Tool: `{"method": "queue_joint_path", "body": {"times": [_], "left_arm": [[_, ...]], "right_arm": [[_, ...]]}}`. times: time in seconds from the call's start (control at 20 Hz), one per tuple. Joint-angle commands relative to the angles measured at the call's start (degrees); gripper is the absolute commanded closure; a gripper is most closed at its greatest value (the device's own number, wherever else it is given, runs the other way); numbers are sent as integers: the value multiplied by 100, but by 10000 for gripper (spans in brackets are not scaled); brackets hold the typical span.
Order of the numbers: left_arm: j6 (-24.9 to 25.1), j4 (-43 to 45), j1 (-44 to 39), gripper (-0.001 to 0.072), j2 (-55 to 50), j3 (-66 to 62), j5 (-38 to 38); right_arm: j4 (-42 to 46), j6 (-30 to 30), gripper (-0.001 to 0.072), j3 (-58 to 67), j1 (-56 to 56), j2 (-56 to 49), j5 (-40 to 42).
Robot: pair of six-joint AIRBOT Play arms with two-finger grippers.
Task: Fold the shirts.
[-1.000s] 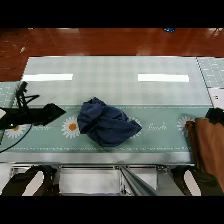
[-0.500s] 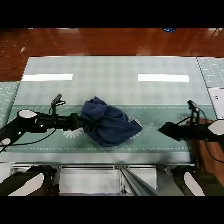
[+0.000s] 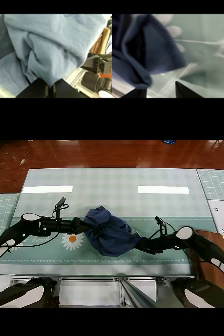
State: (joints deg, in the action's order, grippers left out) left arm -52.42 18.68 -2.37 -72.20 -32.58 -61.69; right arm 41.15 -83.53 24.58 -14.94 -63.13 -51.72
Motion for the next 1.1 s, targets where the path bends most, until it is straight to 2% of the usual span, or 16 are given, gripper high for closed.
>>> {"method": "queue_joint_path", "body": {"times": [0.0,0.2,0.3,0.35,0.45,0.55,0.65,0.75,0.85,0.95,1.05], "left_arm": [[33,-28,-2,676,-20,-35,-7],[33,-28,-2,676,-20,-35,-2],[42,-31,15,676,-15,-59,-4],[35,-33,74,676,-4,-133,-61],[33,-101,319,676,107,-531,-404],[28,-470,603,677,354,-1150,-669],[22,-925,796,677,713,-1950,-627],[11,-1029,841,677,1054,-2813,-487],[-15,-918,841,678,1408,-3672,-275],[-402,-409,841,678,1801,-4369,-37],[-942,461,841,678,2253,-4874,-33]], "right_arm": [[-463,179,317,483,-450,-715,468],[-518,170,335,1233,-708,-1287,750],[-476,260,665,1545,-686,-1401,697],[-431,476,689,1735,-645,-1364,516],[216,562,690,2387,-448,-1147,-177],[1412,149,690,3348,-195,-776,-772],[2476,-146,690,4524,33,-422,-1322],[3147,-157,690,5869,192,-133,-1928],[3569,-129,690,7073,210,37,-2590],[3707,-131,690,7862,210,282,-3101],[3729,-140,690,8070,210,710,-3318]]}}
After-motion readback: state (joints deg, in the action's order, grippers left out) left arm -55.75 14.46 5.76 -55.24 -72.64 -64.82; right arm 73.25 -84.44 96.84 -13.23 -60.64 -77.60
